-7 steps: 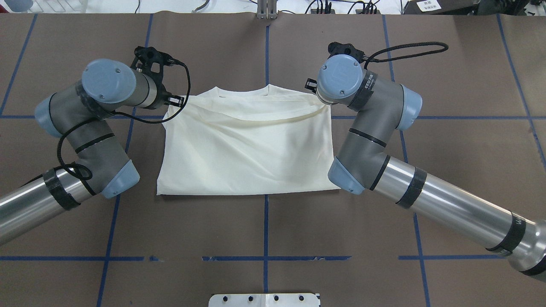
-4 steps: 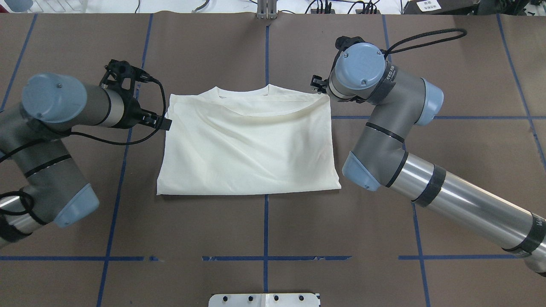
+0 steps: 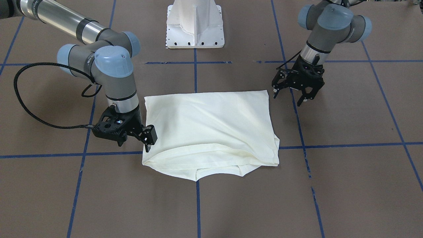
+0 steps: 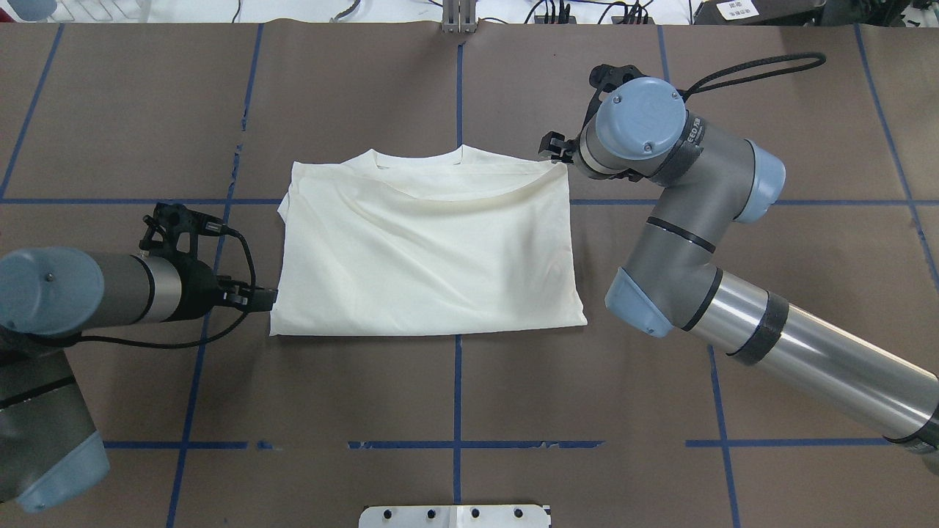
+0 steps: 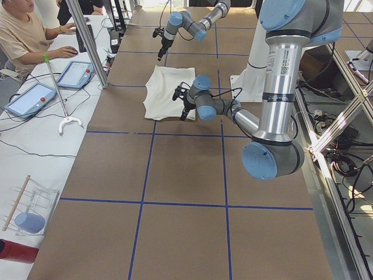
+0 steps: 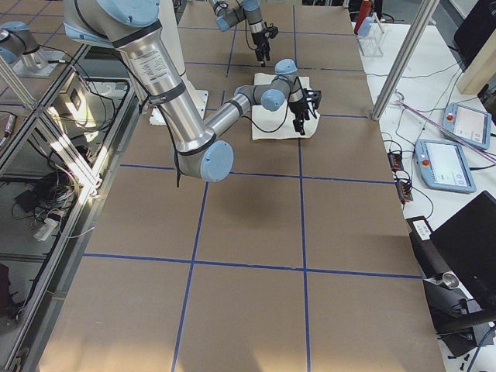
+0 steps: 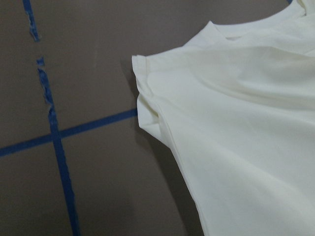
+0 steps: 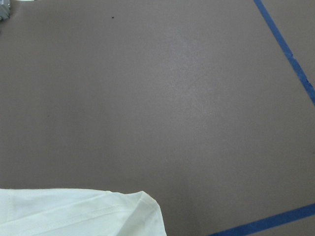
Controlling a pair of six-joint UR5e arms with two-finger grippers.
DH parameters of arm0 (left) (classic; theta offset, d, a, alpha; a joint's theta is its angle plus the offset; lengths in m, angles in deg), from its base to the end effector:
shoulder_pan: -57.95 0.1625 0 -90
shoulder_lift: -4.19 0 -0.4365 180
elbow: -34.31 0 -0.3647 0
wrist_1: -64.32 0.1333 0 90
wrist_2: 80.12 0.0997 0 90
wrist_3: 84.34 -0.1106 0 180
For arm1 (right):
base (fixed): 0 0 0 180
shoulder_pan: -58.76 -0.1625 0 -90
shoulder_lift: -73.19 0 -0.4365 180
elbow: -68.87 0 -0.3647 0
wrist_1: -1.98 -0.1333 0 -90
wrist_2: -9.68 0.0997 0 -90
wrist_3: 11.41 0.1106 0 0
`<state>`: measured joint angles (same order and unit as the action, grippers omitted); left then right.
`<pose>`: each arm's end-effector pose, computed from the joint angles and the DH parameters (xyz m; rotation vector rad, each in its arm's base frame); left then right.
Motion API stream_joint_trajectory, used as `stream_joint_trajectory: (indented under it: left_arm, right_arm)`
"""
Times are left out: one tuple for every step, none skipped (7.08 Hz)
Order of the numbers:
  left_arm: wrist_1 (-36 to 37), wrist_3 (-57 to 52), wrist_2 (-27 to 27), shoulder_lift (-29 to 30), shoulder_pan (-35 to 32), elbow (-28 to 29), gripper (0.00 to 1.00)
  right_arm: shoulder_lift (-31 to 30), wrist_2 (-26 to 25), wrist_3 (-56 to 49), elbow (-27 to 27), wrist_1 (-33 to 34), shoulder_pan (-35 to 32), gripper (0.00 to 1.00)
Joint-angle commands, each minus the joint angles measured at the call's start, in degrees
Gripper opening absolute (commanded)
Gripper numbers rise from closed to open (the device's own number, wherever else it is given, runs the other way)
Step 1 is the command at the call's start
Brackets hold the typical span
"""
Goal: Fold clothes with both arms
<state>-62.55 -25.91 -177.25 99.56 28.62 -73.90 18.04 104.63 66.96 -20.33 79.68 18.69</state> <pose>0.3945 -0.3588 0.4186 0.4370 0.9657 0.1010 -0.4561 -0.5454 0.3204 0.2814 -0.7695 0.4336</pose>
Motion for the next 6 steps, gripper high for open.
stream_joint_trajectory:
  left_arm:
    - [-0.92,5.03,3.17,2.97,5.16,4.21,0.82]
    - [-0.92,5.03,3.17,3.59,5.25,5.20,0.81]
    - [-1.01,5.12,3.17,3.51,5.25,5.12,0.73]
    - [-1.01,5.47,3.09,3.60,5.25,5.03,0.42]
    - [-0.92,5.47,3.09,3.51,5.16,4.51,0.05]
    - [-0.92,5.21,3.09,3.07,5.07,4.16,0.00]
  right_arm:
    - [-1.44,-0.03,0.12,-1.76,0.00,0.00,1.00]
    - [-1.54,-0.03,0.12,-2.03,0.08,0.08,1.00]
    - [-1.54,-0.03,0.20,-2.03,0.08,0.08,1.00]
    - [-1.54,-0.03,0.20,-2.03,0.08,0.08,1.00]
    - [-1.63,-0.03,0.20,-2.03,0.00,0.08,1.00]
    - [-1.54,-0.03,0.20,-2.03,0.00,0.17,1.00]
